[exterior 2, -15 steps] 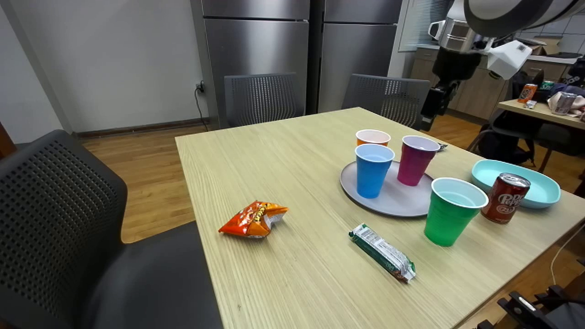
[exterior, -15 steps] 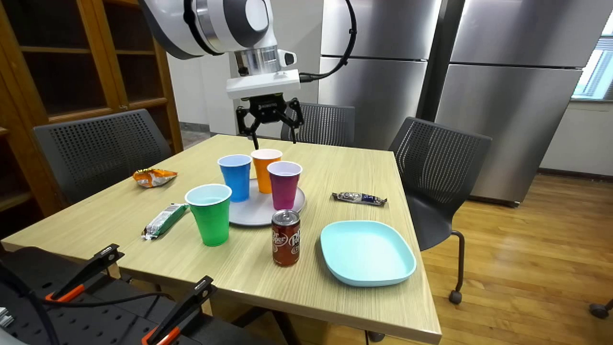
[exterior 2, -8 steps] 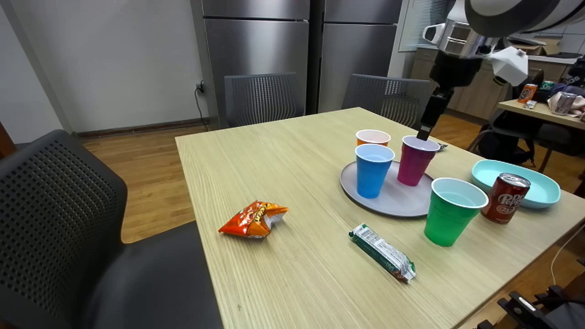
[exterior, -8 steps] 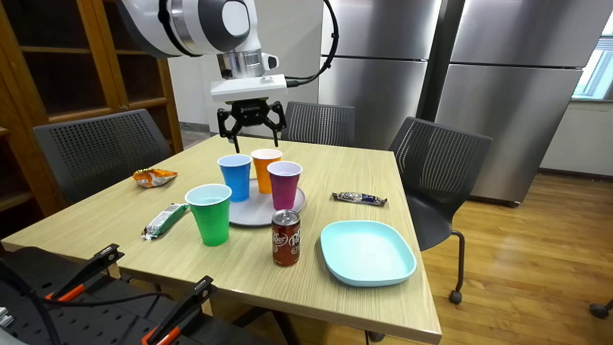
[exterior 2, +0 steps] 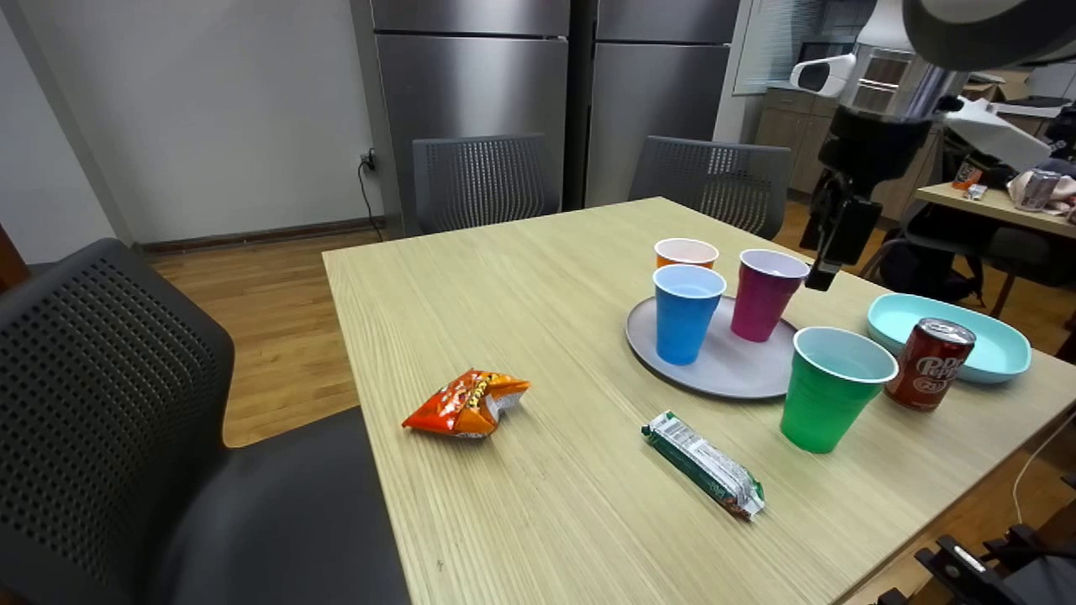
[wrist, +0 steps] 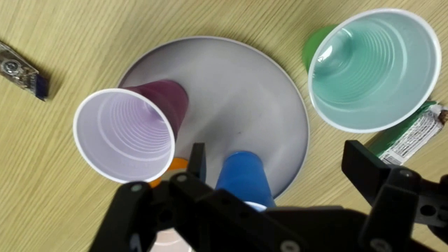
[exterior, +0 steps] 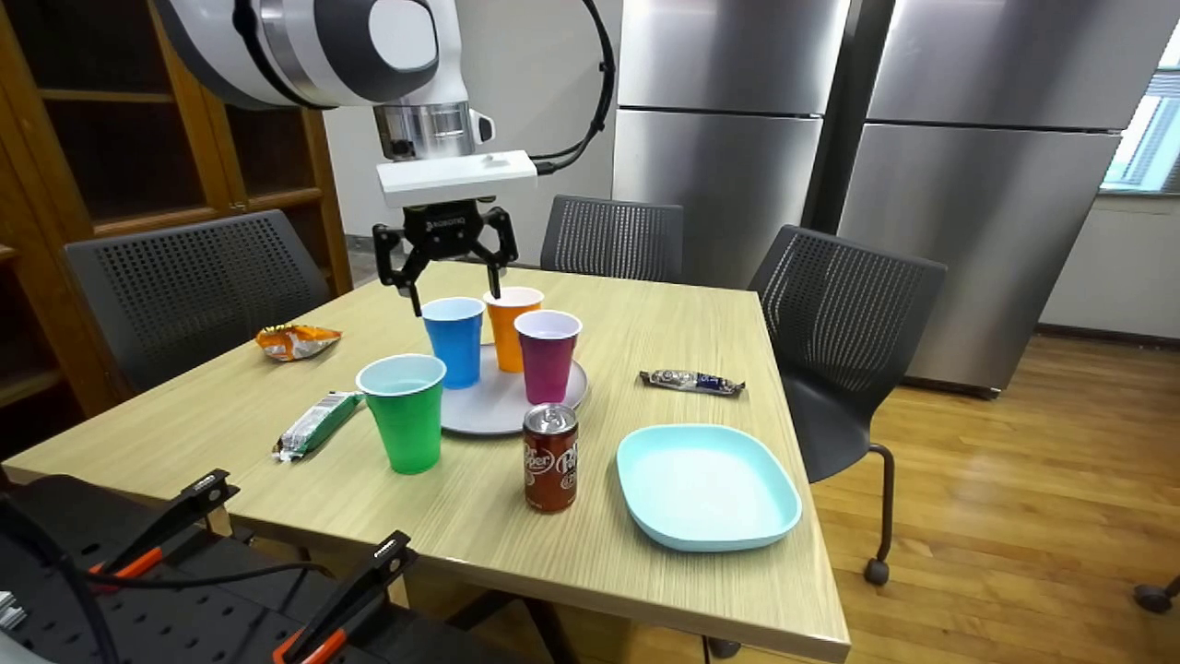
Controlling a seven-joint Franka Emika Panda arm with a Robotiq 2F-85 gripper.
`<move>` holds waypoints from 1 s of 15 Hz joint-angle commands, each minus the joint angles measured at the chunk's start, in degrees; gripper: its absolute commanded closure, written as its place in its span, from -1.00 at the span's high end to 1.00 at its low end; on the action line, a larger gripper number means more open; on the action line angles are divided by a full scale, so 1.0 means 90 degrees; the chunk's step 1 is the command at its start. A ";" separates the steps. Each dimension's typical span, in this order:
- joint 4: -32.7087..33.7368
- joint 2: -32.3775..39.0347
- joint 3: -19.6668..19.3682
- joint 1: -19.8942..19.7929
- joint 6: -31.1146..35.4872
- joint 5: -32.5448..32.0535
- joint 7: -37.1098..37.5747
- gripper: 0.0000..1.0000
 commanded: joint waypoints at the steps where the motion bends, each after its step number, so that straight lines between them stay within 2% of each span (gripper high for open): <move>1: -0.0382 -0.0427 -0.0098 0.0165 -0.0147 0.0258 -0.0777 1.00; 6: -0.0439 -0.0377 -0.0173 0.0260 -0.0386 0.0575 -0.1586 1.00; 11: -0.0368 -0.0227 -0.0226 0.0233 -0.0550 0.0415 -0.1713 1.00; 15: -0.0299 0.0002 -0.0210 0.0240 -0.0381 0.0388 -0.1565 1.00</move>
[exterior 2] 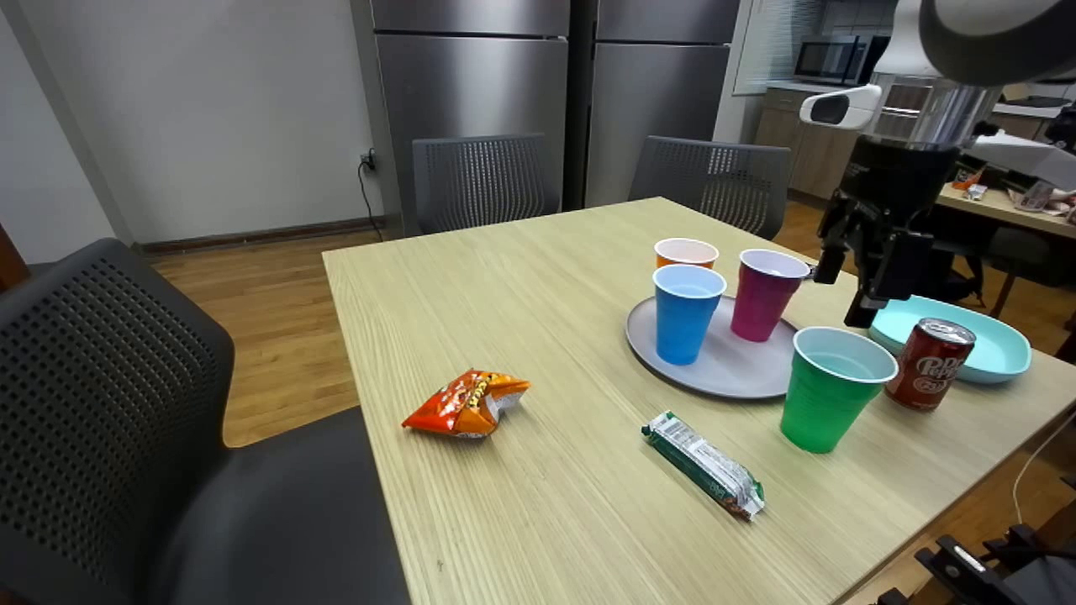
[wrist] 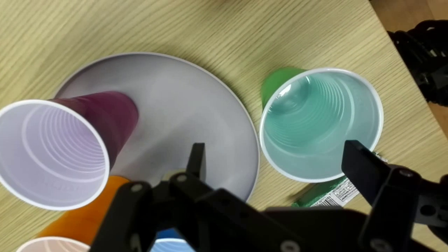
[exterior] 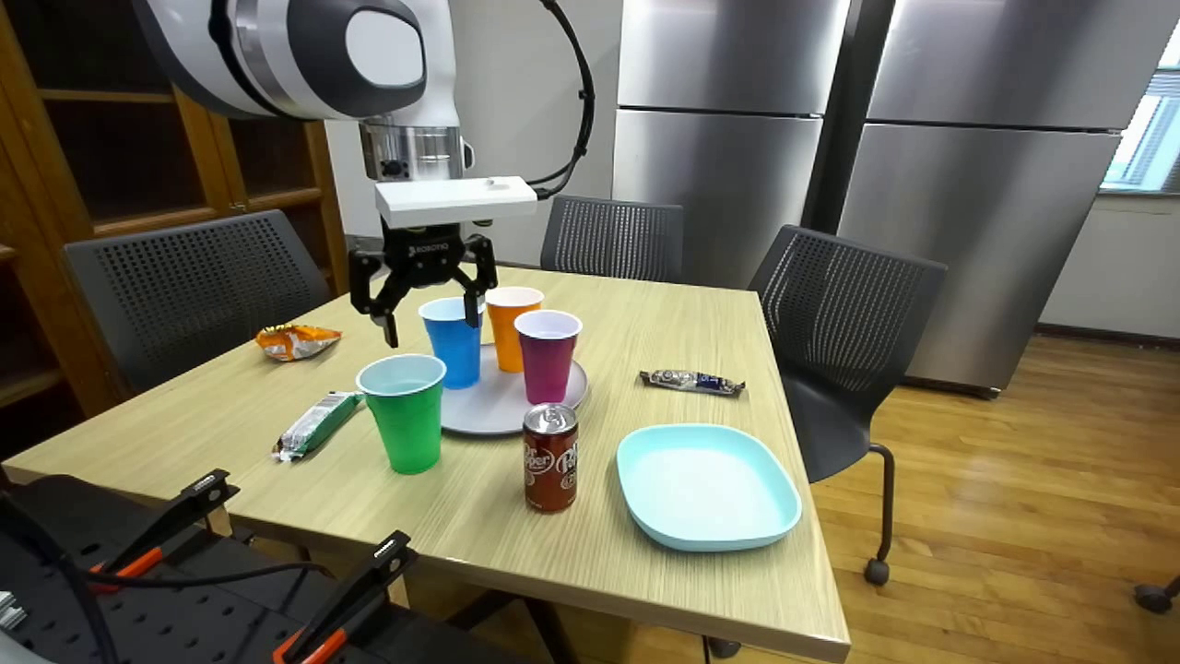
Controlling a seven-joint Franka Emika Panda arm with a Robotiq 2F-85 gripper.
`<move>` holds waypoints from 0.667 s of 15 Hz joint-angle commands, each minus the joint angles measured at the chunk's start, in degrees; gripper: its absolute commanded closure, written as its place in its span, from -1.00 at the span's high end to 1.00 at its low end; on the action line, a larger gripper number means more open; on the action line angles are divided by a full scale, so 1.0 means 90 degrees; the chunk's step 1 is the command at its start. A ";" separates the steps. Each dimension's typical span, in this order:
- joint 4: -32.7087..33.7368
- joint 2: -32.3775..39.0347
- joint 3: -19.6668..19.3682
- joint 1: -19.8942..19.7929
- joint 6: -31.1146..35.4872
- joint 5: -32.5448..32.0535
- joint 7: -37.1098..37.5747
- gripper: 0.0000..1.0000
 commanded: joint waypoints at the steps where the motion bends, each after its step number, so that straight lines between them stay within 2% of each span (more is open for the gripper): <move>1: 0.0074 0.0150 -0.0020 0.0076 0.0052 0.0017 -0.0043 1.00; 10: 0.0317 0.0798 0.0109 0.0035 0.0520 0.0031 -0.0004 1.00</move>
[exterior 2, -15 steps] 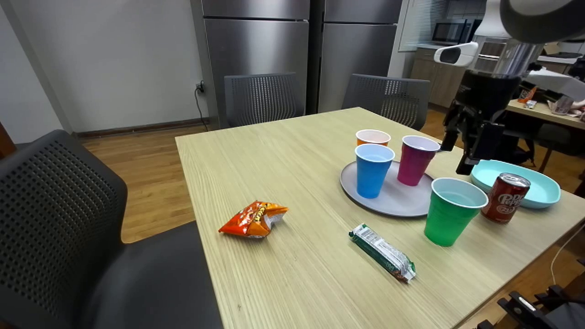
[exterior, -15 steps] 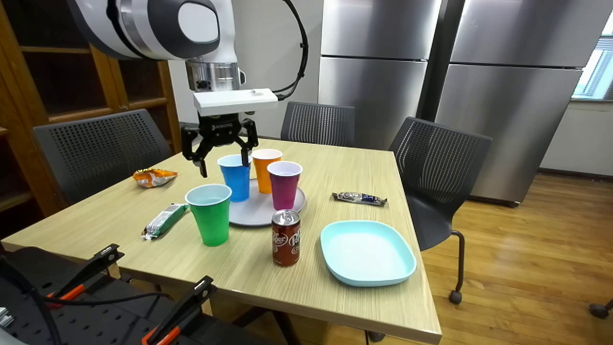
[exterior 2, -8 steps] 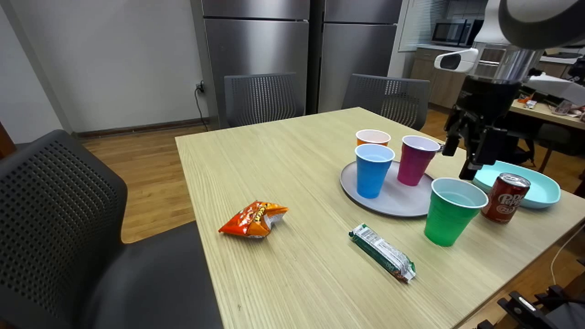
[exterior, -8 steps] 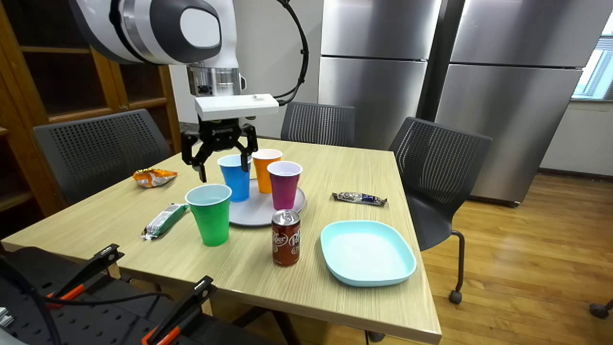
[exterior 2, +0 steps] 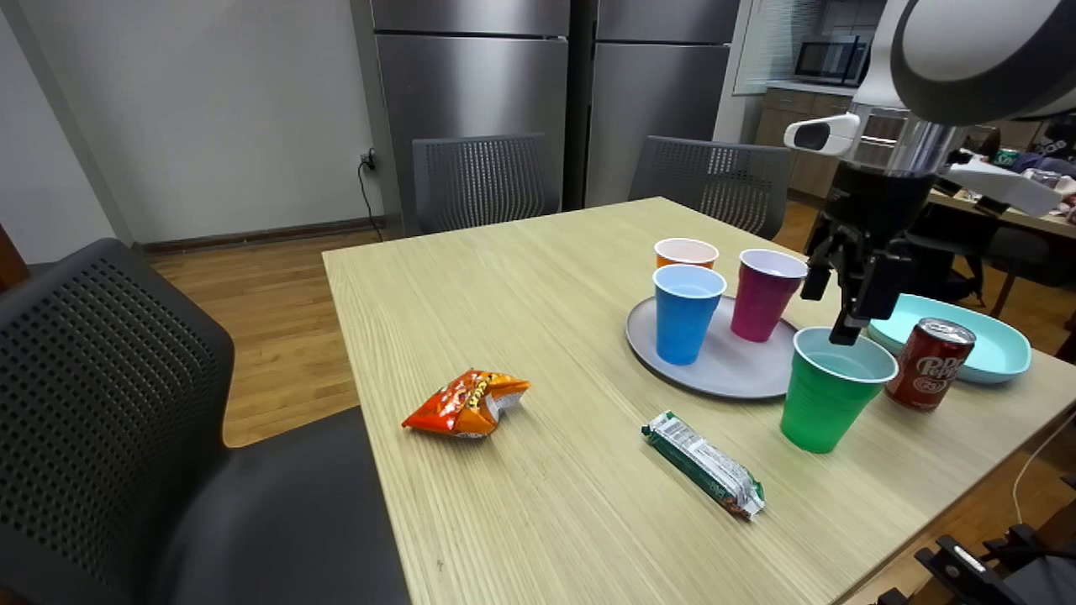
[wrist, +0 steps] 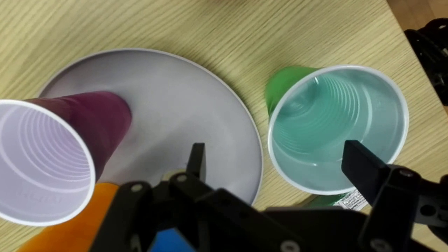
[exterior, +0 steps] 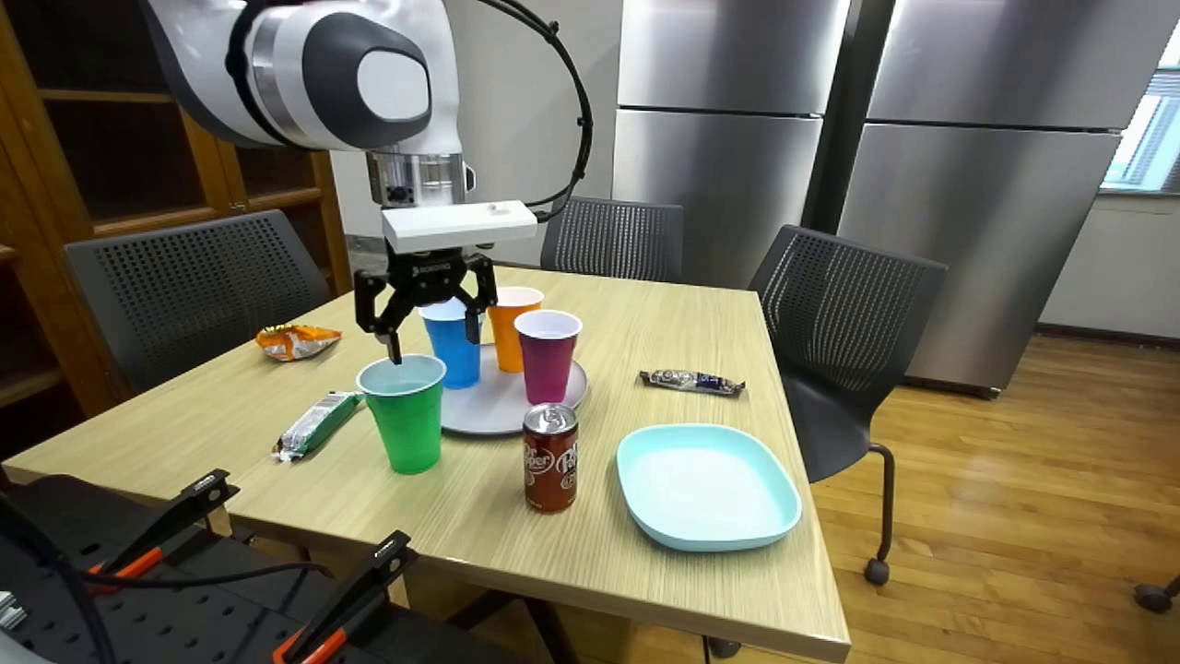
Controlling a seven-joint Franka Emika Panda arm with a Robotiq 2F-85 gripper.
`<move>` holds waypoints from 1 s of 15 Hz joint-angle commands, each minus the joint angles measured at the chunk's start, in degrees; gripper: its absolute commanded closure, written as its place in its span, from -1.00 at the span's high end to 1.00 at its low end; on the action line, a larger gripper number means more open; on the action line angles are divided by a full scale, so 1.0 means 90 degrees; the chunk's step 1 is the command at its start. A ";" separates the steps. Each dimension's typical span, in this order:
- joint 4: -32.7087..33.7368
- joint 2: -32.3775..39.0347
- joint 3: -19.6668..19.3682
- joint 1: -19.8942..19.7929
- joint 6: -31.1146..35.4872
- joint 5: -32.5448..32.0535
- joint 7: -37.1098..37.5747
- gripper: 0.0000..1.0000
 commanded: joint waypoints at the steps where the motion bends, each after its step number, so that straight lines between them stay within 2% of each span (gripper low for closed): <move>1: 0.0193 0.0319 0.0116 -0.0022 0.0223 0.0032 -0.0021 1.00; 10: 0.0241 0.0648 0.0337 -0.0144 0.0334 0.0014 -0.0098 1.00; 11: 0.0245 0.0659 0.0349 -0.0153 0.0345 0.0024 -0.0100 0.50; 12: 0.0249 0.0662 0.0353 -0.0154 0.0353 0.0014 -0.0089 0.47; 15: 0.0256 0.0659 0.0379 -0.0165 0.0359 0.0018 -0.0096 -0.03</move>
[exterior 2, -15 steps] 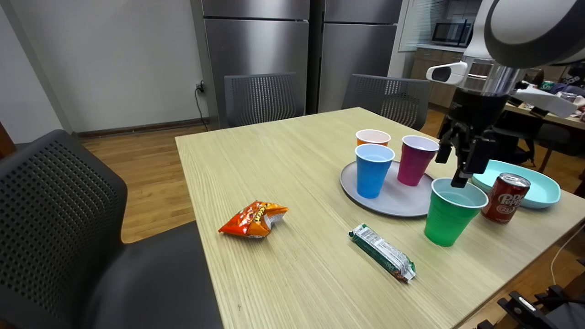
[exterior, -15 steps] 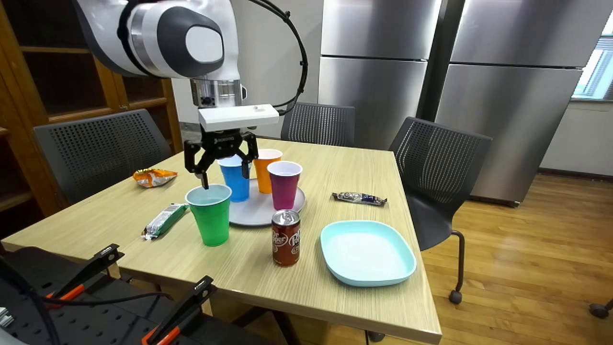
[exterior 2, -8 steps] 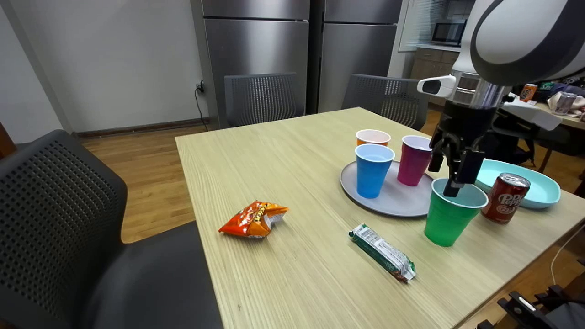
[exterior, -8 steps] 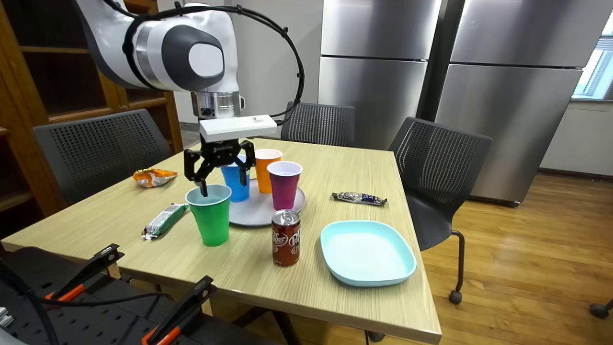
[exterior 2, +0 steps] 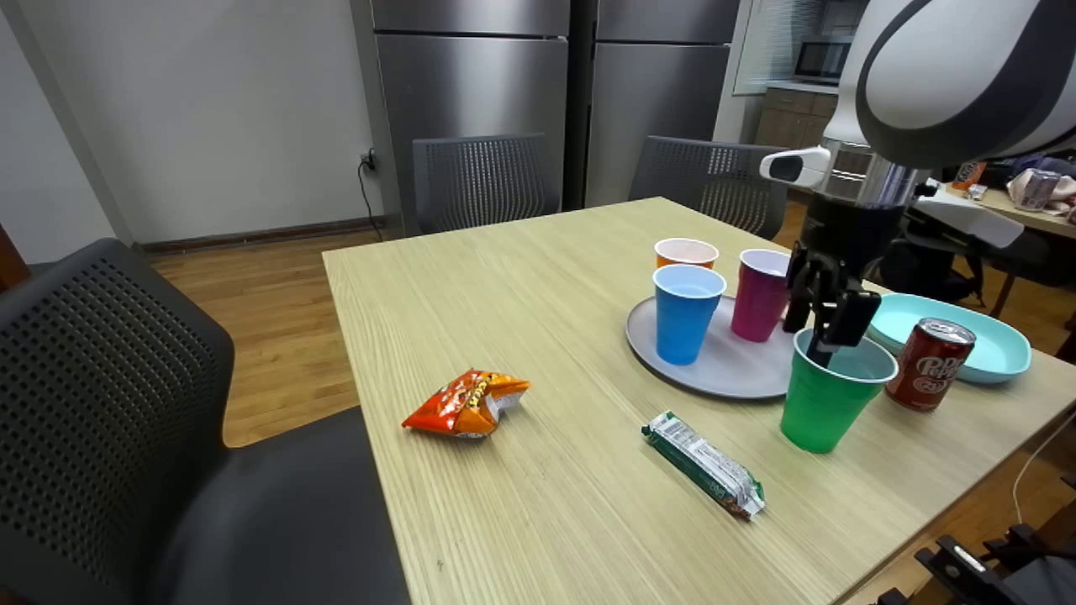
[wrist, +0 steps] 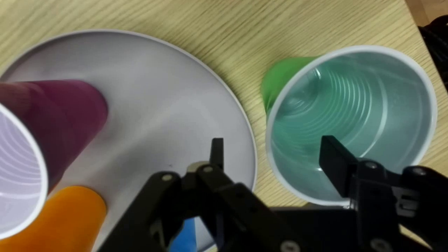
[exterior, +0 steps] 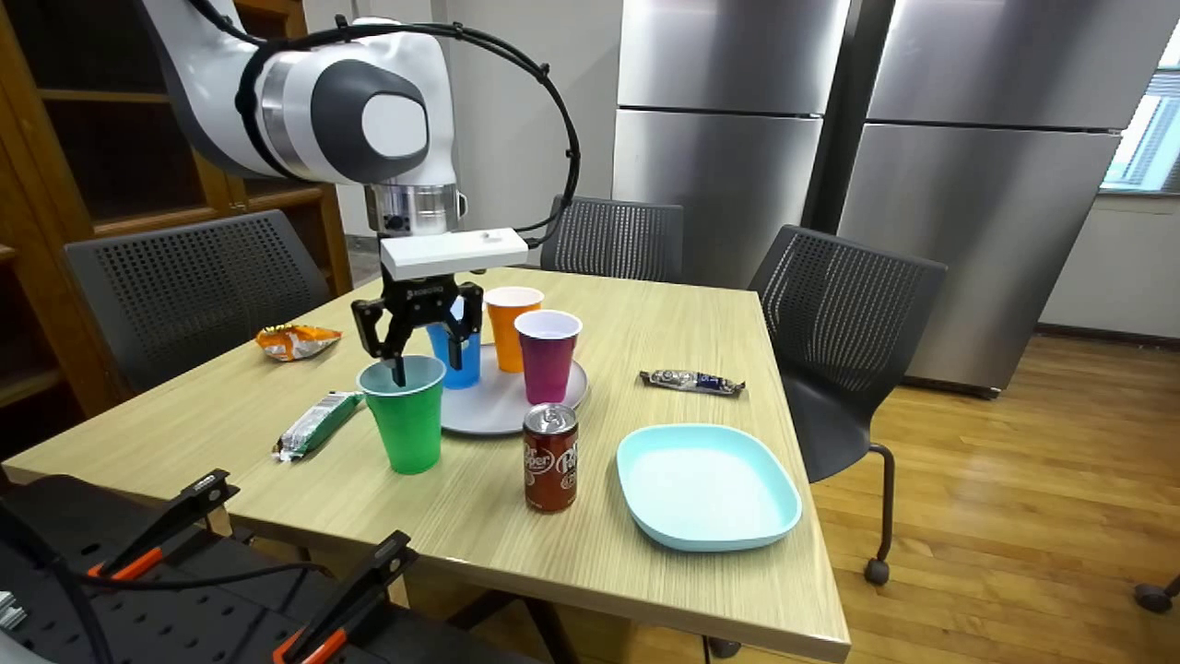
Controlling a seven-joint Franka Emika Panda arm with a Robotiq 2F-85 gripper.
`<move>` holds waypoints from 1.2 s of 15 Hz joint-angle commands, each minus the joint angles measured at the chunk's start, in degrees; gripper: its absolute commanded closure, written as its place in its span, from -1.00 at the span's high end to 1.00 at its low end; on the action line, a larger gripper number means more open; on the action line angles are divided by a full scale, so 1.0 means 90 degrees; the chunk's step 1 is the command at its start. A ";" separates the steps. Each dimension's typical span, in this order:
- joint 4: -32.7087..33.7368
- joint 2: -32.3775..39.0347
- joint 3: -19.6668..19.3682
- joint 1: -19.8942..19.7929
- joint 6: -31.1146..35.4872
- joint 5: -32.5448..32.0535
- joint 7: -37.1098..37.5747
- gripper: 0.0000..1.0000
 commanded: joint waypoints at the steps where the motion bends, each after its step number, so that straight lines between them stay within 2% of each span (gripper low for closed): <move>1: 0.0070 0.0036 0.0154 -0.0146 0.0084 0.0018 -0.0095 -0.16; 5: 0.0086 0.0016 0.0138 -0.0125 0.0009 -0.0060 -0.0070 -0.78; 7: 0.0082 0.0009 0.0152 -0.0128 0.0017 -0.0048 -0.0093 -1.00; 12: 0.0085 -0.0119 0.0265 -0.0159 -0.0252 0.0073 -0.0287 -0.98; 18: 0.0102 -0.0409 0.0508 -0.0245 -0.0721 0.0708 -0.1037 -0.98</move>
